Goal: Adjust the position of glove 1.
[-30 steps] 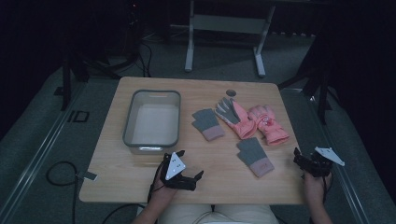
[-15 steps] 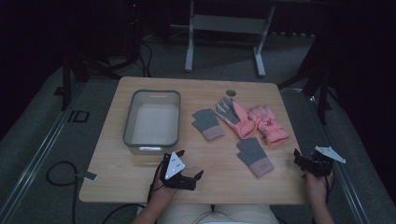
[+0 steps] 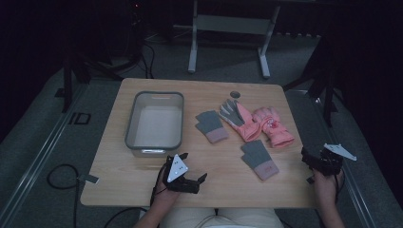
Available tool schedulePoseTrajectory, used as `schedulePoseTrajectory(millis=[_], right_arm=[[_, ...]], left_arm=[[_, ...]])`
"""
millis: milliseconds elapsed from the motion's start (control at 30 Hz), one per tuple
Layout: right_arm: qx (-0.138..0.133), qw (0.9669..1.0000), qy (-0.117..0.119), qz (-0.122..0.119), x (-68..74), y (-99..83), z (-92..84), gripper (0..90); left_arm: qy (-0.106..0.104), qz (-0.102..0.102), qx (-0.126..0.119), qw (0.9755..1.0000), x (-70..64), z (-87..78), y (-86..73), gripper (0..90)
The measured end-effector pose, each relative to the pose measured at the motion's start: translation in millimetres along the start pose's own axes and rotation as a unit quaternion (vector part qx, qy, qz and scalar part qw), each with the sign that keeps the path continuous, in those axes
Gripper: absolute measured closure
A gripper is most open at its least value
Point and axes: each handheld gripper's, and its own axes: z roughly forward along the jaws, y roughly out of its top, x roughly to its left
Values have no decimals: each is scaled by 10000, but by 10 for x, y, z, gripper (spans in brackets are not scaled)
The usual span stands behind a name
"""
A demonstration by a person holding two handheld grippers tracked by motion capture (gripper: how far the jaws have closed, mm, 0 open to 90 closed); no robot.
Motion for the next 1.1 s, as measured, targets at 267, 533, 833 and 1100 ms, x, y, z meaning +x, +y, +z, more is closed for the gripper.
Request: schedulePoseTrajectory(millis=[267, 533, 833, 1100], right_arm=[[-187, 9997, 141, -105, 107, 184, -57, 128], [-377, 9986, 181, -333, 270, 484, -91, 127], [-382, 9975, 528, -260, 420, 818, -137, 170], [-330, 9939, 1005, -298, 629, 997, -103, 155]], left_arm=[[8, -38, 0, 10000, 6, 0, -1, 0], [-4, -10, 13, 10000, 3, 2, 1, 0], [-16, 6, 17, 10000, -1, 4, 2, 0], [-44, 4, 5, 10000, 0, 4, 1, 0]])
